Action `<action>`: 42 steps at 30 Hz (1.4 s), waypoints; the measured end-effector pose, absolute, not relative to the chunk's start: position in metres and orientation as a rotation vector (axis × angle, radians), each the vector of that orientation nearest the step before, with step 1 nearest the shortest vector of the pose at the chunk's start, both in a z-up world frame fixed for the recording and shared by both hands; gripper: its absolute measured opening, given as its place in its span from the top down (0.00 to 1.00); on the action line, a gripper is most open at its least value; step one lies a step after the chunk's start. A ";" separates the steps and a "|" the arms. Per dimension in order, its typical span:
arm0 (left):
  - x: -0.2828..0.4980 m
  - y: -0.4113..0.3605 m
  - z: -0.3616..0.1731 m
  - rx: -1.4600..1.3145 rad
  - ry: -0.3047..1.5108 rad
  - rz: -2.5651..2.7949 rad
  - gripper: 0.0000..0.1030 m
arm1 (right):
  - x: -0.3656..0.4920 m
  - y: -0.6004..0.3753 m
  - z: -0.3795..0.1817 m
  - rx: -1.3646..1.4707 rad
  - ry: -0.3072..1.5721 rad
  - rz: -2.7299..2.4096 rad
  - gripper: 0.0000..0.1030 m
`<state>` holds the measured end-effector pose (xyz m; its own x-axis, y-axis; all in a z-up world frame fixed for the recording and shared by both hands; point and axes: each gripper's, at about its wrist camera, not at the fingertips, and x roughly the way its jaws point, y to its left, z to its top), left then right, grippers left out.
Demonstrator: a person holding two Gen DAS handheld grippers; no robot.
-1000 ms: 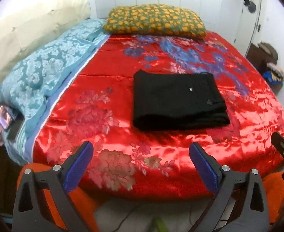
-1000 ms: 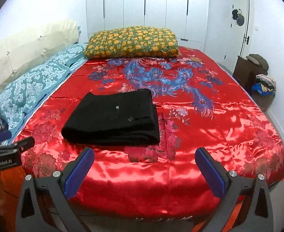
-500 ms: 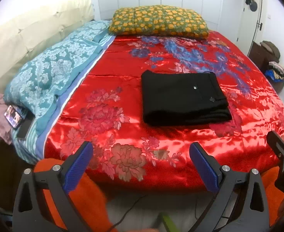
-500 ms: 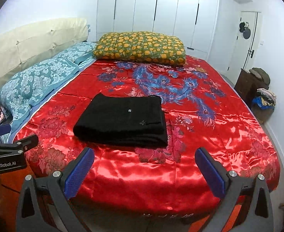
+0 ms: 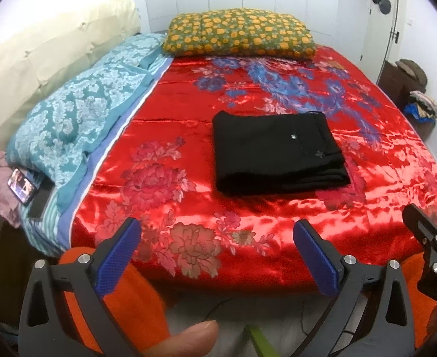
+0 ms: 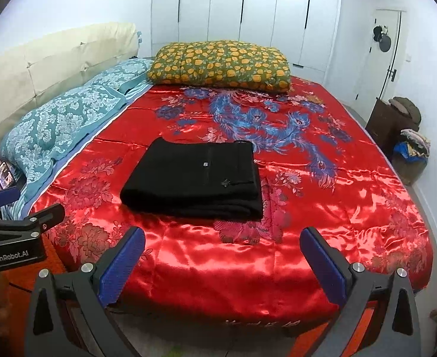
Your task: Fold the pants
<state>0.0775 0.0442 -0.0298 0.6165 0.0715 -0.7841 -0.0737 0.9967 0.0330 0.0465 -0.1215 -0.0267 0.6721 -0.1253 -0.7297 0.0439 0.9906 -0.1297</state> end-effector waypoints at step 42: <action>0.082 0.048 -0.031 0.019 0.904 0.104 0.01 | 0.050 -0.121 -0.030 -0.127 0.826 -0.089 0.00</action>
<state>0.0816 0.0482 -0.0312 0.6136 0.0984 -0.7835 -0.0822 0.9948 0.0606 0.0502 -0.1206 -0.0299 0.6746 -0.1283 -0.7269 0.0295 0.9887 -0.1472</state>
